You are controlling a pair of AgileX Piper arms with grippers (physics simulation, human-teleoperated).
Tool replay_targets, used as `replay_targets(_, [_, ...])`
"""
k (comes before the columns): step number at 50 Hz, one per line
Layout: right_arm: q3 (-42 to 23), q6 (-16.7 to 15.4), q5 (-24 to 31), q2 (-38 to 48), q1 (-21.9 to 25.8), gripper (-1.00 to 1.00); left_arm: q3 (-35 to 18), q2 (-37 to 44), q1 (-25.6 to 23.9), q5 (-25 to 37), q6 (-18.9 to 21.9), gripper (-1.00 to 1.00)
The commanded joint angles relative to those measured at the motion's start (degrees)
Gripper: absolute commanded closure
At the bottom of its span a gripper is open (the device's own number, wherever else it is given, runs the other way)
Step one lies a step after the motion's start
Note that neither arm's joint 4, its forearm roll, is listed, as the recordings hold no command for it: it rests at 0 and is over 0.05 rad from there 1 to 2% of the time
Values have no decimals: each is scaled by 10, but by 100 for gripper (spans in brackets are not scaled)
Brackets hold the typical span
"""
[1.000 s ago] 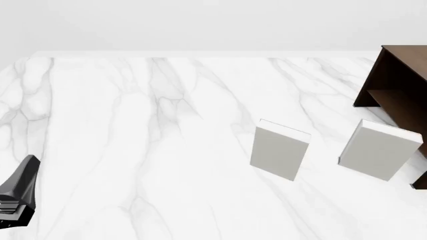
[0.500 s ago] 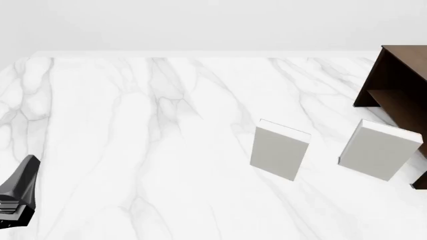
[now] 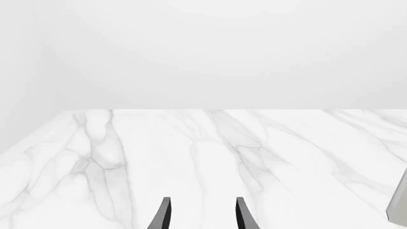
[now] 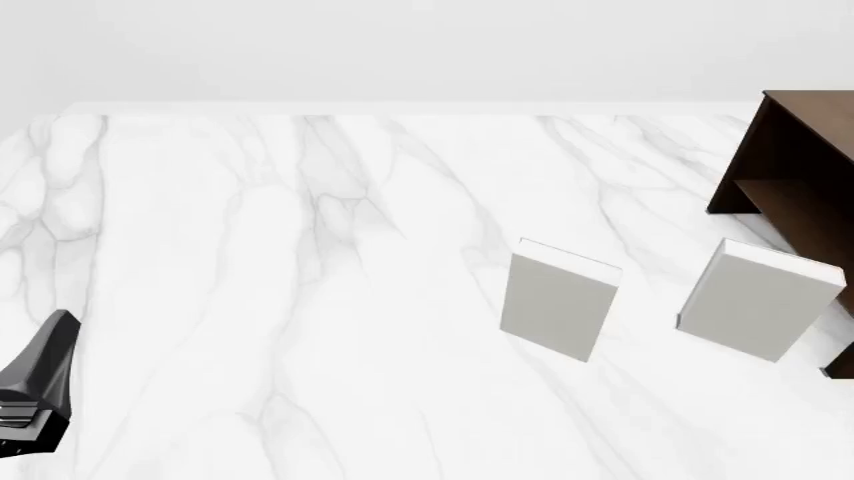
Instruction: Pick up the book on the left and place it on top of the shelf.
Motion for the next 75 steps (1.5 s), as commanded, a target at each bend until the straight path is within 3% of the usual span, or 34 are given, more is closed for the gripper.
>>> replay_targets(1, [-9, 5, -12, 10, -1, 100, 0, 0, 0, 0, 0, -100])
replay_targets(55, [-2, 3, -45, 69, 2, 100, 0, 0, 0, 0, 0, -100])
replay_targets(70, [-13, 17, -23, 73, 11, 100, 0, 0, 0, 0, 0, -100])
replay_targets(71, [-16, 24, -7, 73, 20, -100, 0, 0, 0, 0, 0, -100])
replay_targets(75, [-9, 22, -11, 66, 19, -100, 0, 0, 0, 0, 0, -100])
